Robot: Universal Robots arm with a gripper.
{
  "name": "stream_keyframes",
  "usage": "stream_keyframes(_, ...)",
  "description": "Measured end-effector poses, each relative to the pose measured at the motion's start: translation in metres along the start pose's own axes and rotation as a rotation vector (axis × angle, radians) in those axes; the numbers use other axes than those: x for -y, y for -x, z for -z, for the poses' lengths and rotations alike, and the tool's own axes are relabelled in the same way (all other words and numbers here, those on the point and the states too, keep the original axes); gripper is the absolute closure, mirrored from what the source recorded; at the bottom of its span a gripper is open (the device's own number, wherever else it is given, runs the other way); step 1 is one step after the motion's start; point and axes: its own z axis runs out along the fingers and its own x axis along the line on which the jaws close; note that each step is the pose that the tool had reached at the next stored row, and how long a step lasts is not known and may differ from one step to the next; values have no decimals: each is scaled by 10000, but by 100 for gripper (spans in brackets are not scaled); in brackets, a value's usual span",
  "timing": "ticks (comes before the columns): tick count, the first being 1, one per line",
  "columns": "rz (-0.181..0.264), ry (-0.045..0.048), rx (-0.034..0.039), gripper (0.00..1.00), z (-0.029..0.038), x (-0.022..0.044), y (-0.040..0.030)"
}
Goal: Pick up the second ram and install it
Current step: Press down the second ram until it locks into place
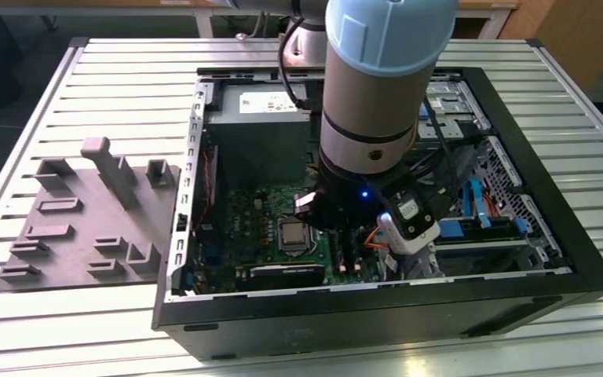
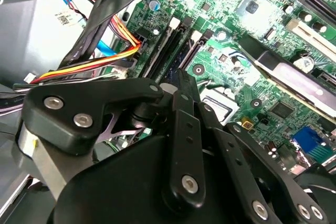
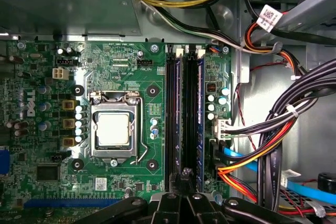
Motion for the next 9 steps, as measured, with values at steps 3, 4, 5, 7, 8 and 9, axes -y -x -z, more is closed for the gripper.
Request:
stream_keyframes(3,2,-2,-1,89,2,-4,1)
stream_keyframes(4,2,-3,-1,89,2,-10,1)
stream_keyframes(5,0,-2,-1,89,1,-17,0)
stream_keyframes(7,0,0,-1,89,1,-40,0)
stream_keyframes(8,0,-1,-1,89,0,-59,-1)
stream_keyframes(9,0,0,0,89,0,-78,-1)
